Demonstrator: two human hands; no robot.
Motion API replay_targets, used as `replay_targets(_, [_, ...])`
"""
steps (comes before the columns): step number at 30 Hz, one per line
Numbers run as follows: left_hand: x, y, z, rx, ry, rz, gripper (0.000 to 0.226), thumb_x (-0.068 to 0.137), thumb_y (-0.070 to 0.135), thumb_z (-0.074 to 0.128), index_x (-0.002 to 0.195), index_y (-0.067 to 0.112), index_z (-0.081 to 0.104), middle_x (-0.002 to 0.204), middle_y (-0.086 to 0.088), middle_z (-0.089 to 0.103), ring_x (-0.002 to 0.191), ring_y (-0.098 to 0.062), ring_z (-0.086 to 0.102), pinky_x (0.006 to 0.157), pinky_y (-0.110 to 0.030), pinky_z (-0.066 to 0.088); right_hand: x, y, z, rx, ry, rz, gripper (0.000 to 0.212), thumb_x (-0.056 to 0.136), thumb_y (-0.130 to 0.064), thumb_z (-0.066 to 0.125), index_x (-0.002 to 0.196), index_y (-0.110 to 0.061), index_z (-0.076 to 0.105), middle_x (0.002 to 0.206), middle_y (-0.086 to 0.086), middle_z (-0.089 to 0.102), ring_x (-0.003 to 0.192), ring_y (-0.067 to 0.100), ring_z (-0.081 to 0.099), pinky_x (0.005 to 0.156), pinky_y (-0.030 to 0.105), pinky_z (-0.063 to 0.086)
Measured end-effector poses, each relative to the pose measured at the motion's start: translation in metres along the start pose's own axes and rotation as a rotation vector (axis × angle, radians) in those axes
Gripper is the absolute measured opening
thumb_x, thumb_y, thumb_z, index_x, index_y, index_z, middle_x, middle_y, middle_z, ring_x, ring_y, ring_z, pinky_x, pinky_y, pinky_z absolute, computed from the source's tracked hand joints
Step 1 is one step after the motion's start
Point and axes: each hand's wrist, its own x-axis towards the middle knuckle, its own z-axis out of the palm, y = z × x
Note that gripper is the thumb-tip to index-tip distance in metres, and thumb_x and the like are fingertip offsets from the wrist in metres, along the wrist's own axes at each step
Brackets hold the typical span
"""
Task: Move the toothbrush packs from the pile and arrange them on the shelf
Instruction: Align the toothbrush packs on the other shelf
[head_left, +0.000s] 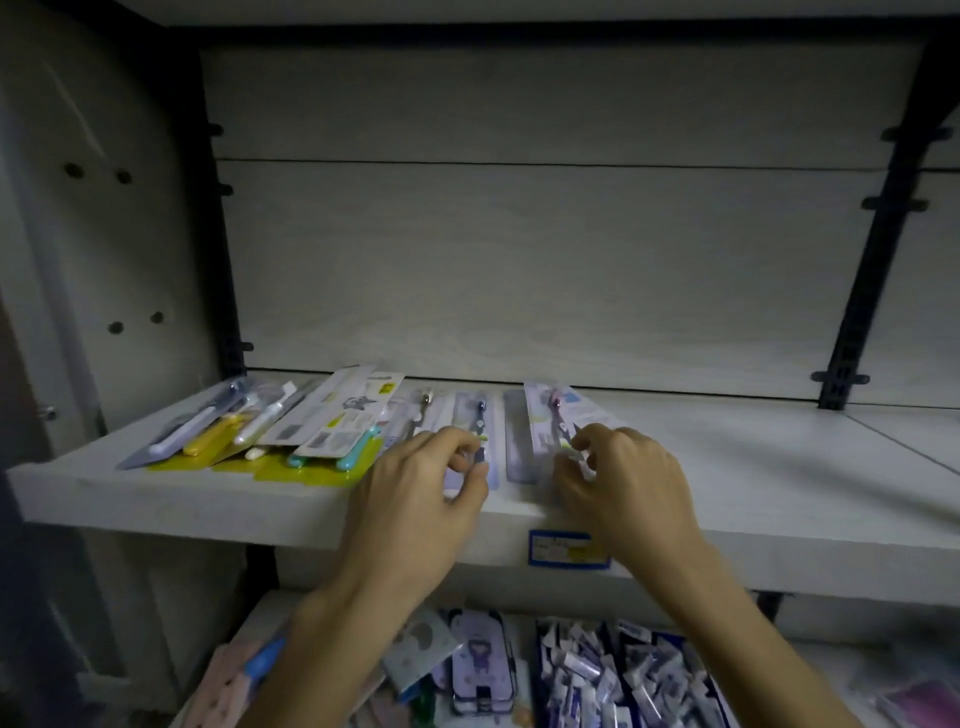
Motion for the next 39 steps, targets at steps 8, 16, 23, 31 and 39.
replay_targets(8, [0.047, -0.014, 0.029, 0.206, -0.172, -0.057, 0.035, 0.09, 0.048, 0.051, 0.117, 0.026, 0.058, 0.113, 0.005, 0.061, 0.101, -0.014, 0.055, 0.077, -0.027, 0.046, 0.02, -0.003, 0.017, -0.096, -0.036, 0.142, 0.032, 0.085, -0.045, 0.046, 0.068, -0.017, 0.043, 0.078, 0.002, 0.052, 0.076, 0.027, 0.049, 0.067, 0.032, 0.03])
replay_targets(16, [0.056, -0.023, 0.038, 0.256, -0.268, -0.142, 0.042, 0.083, 0.059, 0.054, 0.097, 0.021, 0.065, 0.104, 0.001, 0.058, 0.096, -0.017, 0.054, 0.069, -0.026, 0.037, 0.014, -0.005, 0.022, -0.091, 0.043, 0.192, 0.038, 0.08, -0.05, 0.041, 0.055, -0.023, 0.029, 0.065, -0.004, 0.039, 0.066, 0.022, 0.04, 0.067, 0.031, 0.027])
replay_targets(23, [0.052, -0.021, 0.034, 0.19, -0.269, -0.186, 0.035, 0.082, 0.041, 0.055, 0.064, 0.012, 0.049, 0.084, -0.003, 0.047, 0.087, -0.022, 0.052, 0.071, -0.034, 0.041, 0.011, -0.005, 0.024, -0.16, 0.091, 0.252, 0.031, 0.084, -0.048, 0.047, 0.069, -0.023, 0.057, 0.074, -0.005, 0.055, 0.076, 0.021, 0.053, 0.072, 0.034, 0.033])
replay_targets(31, [0.051, -0.021, 0.034, 0.207, -0.215, -0.13, 0.033, 0.087, 0.043, 0.049, 0.106, 0.018, 0.058, 0.114, 0.003, 0.048, 0.105, -0.015, 0.046, 0.084, -0.025, 0.037, 0.009, -0.005, 0.023, -0.143, 0.134, 0.239, 0.033, 0.085, -0.054, 0.043, 0.086, -0.029, 0.064, 0.086, -0.005, 0.066, 0.08, 0.016, 0.057, 0.074, 0.033, 0.032])
replay_targets(39, [0.048, -0.023, 0.038, 0.162, -0.146, -0.139, 0.03, 0.087, 0.041, 0.053, 0.104, 0.017, 0.058, 0.105, -0.001, 0.056, 0.094, -0.016, 0.049, 0.074, -0.026, 0.043, 0.007, -0.003, 0.025, -0.108, 0.181, 0.22, 0.034, 0.087, -0.054, 0.042, 0.097, -0.031, 0.064, 0.088, -0.005, 0.071, 0.085, 0.018, 0.061, 0.079, 0.034, 0.034])
